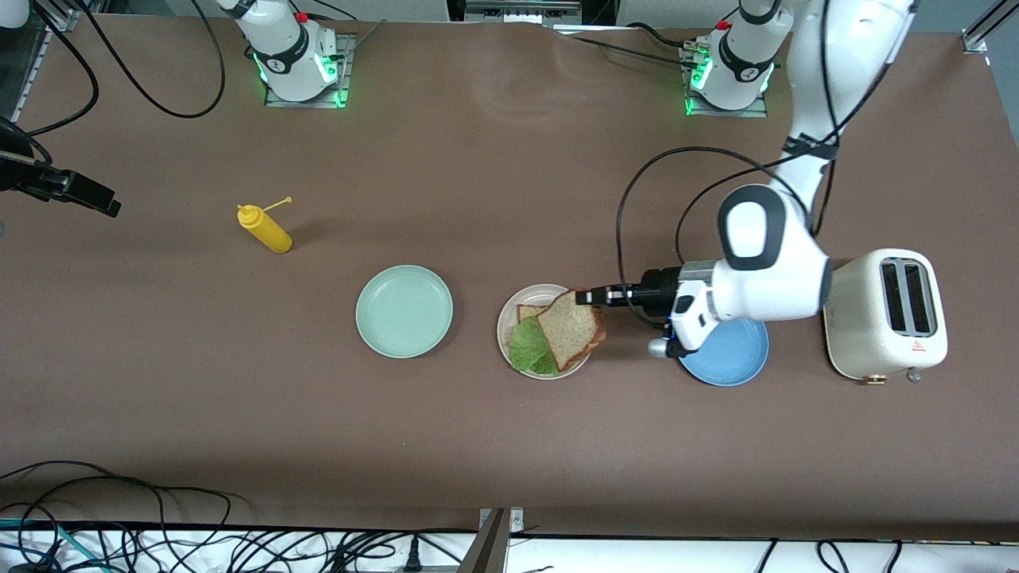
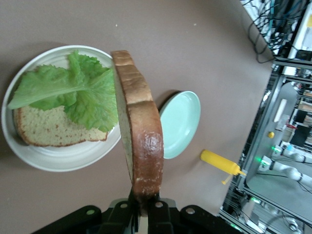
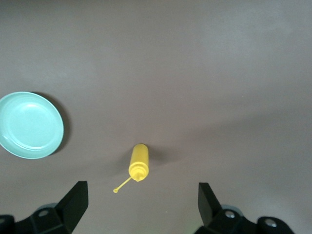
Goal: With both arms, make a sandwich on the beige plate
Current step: 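Lower the bread onto the lettuce and open the left gripper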
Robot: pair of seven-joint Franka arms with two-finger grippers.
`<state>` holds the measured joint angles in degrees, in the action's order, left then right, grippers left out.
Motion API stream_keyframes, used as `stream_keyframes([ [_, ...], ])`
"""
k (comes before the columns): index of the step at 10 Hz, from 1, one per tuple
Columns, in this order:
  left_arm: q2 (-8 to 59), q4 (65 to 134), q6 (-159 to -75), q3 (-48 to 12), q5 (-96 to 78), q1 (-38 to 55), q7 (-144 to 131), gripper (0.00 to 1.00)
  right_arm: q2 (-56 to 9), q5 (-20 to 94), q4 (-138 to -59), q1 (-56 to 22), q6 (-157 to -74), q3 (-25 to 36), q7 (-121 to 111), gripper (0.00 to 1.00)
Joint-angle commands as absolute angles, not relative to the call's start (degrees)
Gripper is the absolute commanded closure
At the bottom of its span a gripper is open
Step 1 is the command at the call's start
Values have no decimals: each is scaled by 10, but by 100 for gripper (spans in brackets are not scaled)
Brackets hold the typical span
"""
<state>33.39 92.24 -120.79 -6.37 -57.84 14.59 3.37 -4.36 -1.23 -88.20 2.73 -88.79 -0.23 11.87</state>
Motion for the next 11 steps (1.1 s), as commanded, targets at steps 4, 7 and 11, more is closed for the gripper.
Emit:
stream_keyframes([
  [4, 385, 909, -1266, -59, -601, 190, 31, 100, -44, 8, -879, 25, -892, -9, 139, 0],
  [7, 409, 908, -1267, -56, -600, 188, 39, 73, -44, -1, -878, 25, -892, -9, 138, 0],
  [11, 422, 917, -1265, -53, -599, 152, 47, 0, -43, 5, -878, 26, -892, -7, 142, 0],
])
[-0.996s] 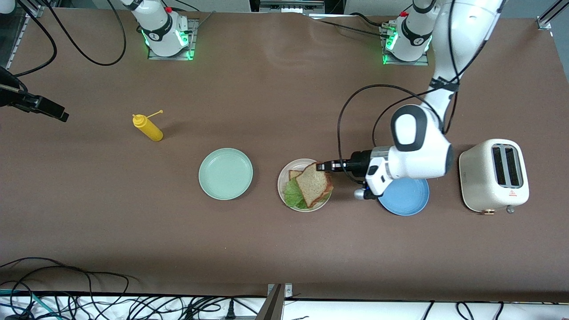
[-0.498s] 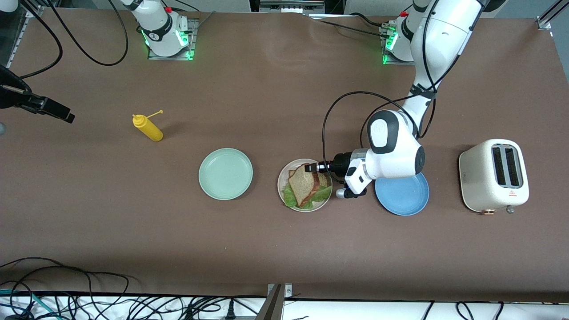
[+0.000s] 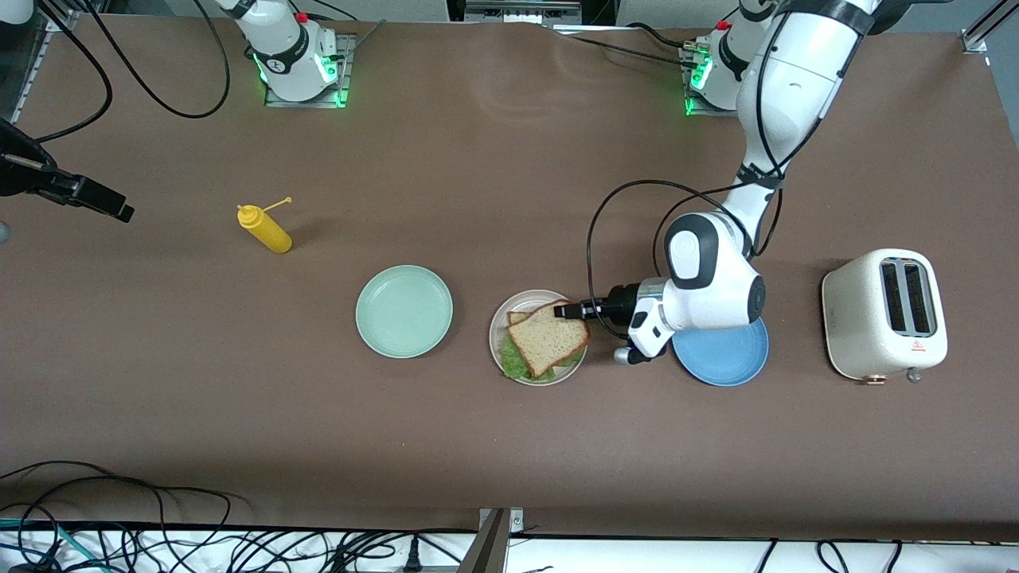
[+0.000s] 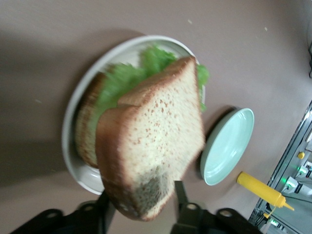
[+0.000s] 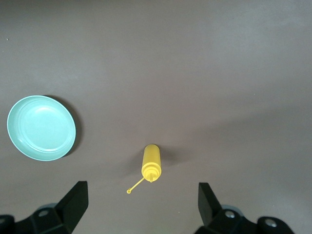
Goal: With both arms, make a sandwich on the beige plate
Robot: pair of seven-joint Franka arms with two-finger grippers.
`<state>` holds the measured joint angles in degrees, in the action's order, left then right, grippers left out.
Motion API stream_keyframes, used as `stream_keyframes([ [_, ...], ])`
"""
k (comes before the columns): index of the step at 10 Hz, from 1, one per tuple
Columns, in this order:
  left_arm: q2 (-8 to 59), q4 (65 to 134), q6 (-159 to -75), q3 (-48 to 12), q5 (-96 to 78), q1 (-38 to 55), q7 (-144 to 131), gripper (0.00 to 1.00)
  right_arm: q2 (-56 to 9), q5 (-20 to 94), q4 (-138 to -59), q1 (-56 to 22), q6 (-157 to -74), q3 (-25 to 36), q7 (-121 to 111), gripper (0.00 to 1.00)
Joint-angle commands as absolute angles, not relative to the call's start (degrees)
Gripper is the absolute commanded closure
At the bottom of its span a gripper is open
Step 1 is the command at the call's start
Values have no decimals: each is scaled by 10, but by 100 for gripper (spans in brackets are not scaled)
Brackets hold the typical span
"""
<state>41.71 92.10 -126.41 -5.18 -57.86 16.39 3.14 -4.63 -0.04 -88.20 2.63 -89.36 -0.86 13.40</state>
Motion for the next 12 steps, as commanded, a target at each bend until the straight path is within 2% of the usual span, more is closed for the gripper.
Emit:
stream_keyframes([
  [1, 423, 918, -1265, -52, -599, 151, 45, 0, -41, 5, -878, 26, -890, -6, 142, 0],
  [5, 406, 918, -1265, -48, -592, 143, 38, 0, -41, 6, -878, 28, -890, 3, 138, 0],
  [7, 369, 930, -1264, -47, -585, 115, 42, 0, -41, 6, -879, 28, -889, 8, 138, 0],
  [10, 208, 998, -1261, -48, -285, 41, 42, 0, -41, 6, -880, 28, -889, 8, 138, 0],
  [12, 116, 1011, -1206, -47, -219, 10, 39, 0, -41, 6, -880, 28, -889, 8, 138, 0],
])
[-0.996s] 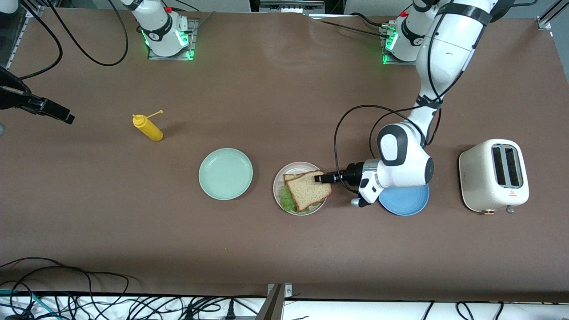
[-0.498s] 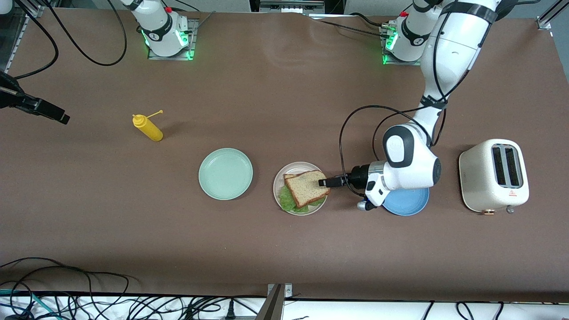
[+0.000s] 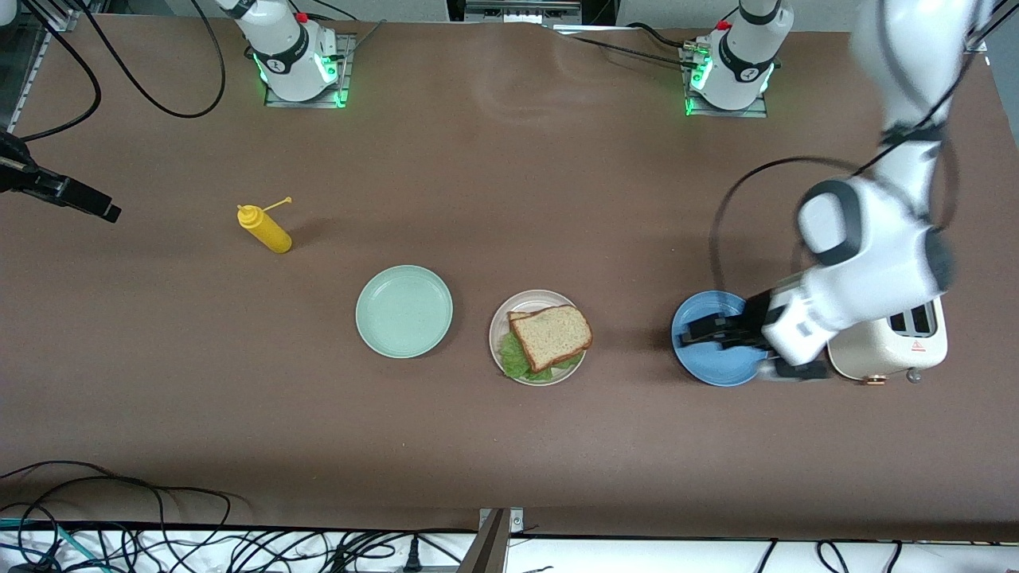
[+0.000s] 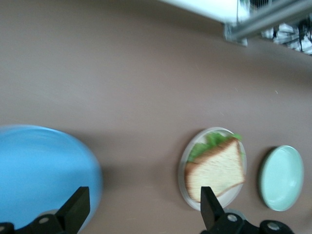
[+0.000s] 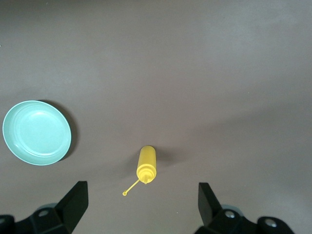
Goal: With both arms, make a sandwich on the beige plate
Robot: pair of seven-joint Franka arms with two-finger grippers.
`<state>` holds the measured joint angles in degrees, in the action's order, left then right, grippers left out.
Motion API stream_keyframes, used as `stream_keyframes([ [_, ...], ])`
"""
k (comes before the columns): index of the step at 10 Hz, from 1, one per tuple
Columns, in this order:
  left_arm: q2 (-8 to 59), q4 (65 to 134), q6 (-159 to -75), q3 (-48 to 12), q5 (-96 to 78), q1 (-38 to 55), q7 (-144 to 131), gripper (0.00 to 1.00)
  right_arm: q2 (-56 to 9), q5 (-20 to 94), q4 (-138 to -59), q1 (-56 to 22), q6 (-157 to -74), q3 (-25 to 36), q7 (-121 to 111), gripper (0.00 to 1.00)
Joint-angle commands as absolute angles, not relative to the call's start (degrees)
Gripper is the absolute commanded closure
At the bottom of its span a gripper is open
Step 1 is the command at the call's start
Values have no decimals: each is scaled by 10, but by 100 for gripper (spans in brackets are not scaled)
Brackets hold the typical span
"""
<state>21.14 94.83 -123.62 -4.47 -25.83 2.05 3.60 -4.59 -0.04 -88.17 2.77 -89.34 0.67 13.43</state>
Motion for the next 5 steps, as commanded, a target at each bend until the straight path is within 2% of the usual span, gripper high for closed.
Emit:
stream_keyframes([
  [1, 75, 1019, -1169, -48, -174, -9, 40, 0, -41, 6, -880, 28, -889, 8, 138, 0],
  [5, -27, 1010, -1028, -52, -30, -34, 36, 0, -41, 6, -880, 27, -889, 8, 138, 0],
])
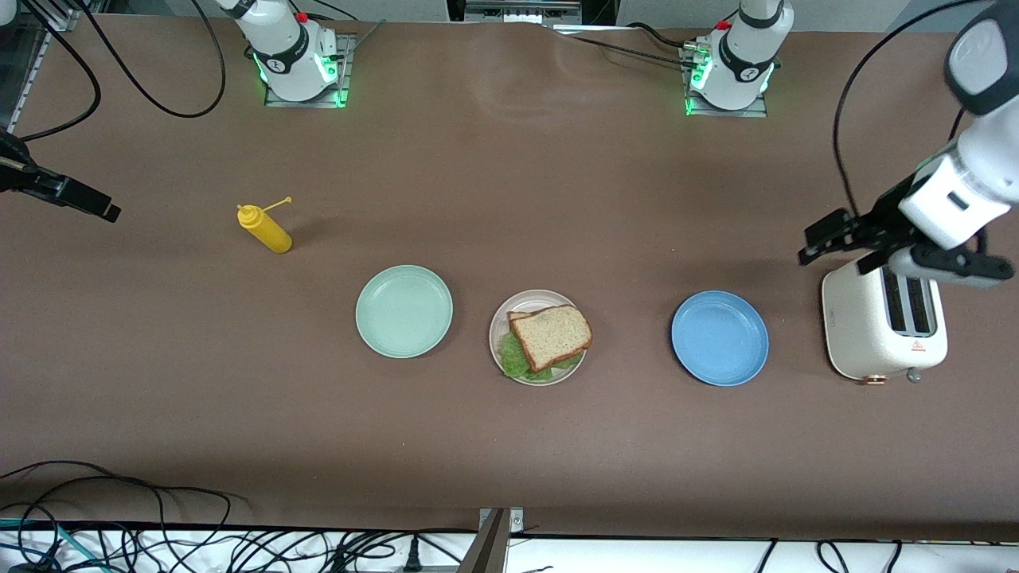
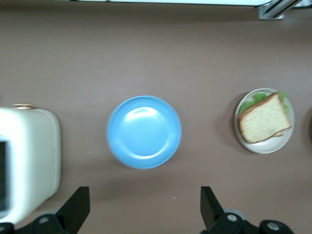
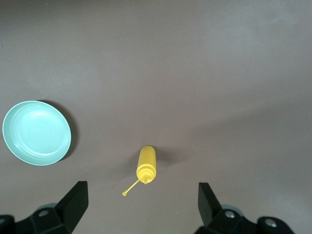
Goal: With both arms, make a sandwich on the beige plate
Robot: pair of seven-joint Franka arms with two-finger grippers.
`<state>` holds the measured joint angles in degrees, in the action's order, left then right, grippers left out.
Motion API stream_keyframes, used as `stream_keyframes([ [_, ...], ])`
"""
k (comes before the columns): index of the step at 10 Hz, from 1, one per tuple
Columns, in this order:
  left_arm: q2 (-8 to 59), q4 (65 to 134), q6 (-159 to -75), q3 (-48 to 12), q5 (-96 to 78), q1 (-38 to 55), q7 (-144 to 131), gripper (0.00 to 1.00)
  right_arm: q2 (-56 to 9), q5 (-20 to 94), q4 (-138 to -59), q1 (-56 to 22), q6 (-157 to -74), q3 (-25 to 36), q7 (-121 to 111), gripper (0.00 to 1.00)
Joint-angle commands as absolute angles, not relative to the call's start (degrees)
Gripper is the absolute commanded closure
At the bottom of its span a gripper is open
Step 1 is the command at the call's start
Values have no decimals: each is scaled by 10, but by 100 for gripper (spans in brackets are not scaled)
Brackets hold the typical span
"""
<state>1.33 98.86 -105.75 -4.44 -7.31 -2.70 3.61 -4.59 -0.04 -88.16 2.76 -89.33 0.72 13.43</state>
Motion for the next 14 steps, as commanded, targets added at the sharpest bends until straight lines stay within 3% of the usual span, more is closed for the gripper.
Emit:
stream_keyframes([
  [1, -49, 1005, -977, -55, -10, -34, 31, 0, -41, 7, -880, 28, -889, 8, 138, 0],
  [3, -60, 954, -827, -60, 6, -35, 21, 0, -41, 7, -879, 28, -893, 8, 138, 0],
  [5, -54, 892, -749, -56, 11, -42, 18, 0, -41, 7, -879, 27, -893, 8, 138, 0],
  [14, -47, 875, -724, -45, 8, -51, 18, 0, -42, 9, -878, 26, -893, 4, 147, 0],
])
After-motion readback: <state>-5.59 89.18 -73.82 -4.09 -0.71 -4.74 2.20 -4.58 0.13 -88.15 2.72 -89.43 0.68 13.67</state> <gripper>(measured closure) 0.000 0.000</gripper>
